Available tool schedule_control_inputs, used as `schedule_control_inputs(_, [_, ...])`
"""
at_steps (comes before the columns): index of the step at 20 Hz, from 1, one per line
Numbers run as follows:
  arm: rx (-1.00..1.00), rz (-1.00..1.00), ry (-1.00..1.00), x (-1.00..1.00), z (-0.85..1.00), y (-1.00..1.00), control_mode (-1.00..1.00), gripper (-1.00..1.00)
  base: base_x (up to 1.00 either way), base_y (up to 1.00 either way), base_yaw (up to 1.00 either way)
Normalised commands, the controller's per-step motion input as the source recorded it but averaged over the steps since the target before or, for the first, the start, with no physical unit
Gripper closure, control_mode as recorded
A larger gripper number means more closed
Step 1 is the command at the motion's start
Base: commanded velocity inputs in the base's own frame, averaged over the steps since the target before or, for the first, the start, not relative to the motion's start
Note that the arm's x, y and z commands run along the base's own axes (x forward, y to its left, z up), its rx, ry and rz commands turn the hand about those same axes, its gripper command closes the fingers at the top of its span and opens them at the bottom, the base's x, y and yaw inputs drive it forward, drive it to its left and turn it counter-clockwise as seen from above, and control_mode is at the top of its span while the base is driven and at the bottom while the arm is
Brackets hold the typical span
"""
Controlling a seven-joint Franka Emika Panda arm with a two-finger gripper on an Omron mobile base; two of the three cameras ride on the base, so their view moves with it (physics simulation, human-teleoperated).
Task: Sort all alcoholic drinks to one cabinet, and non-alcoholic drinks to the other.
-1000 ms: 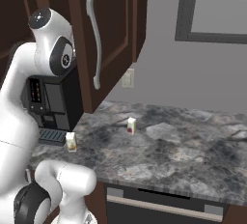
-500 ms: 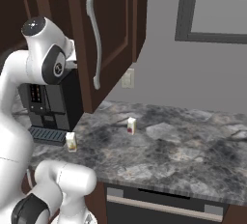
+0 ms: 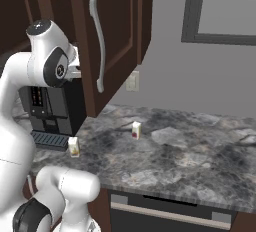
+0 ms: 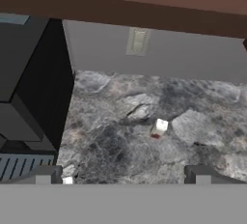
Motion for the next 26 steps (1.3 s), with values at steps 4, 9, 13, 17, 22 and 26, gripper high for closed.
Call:
schedule_control_inputs(4, [-0.04,0.05,0.1,-0.01,-0.22,0.01,-1.0,-1.0,0.0,0.0,0.0])
schedule_control_inputs(9, [-0.01,0.03,0.08,0.0,-0.29,0.02,-1.0,-1.0,0.0,0.0,0.0])
schedule_control_inputs(13, [0.0,0.02,0.04,0.0,-0.33,0.0,-1.0,-1.0,0.0,0.0,0.0])
schedule_control_inputs(17, [0.0,0.01,0.04,0.0,-0.35,0.0,-1.0,-1.0,0.0,0.0,0.0])
schedule_control_inputs(22, [0.0,0.01,0.02,0.01,-0.32,0.0,-1.0,-1.0,0.0,0.0,0.0])
schedule_control_inputs(26, [0.0,0.01,0.04,0.0,-0.39,0.0,-1.0,-1.0,0.0,0.0,0.0])
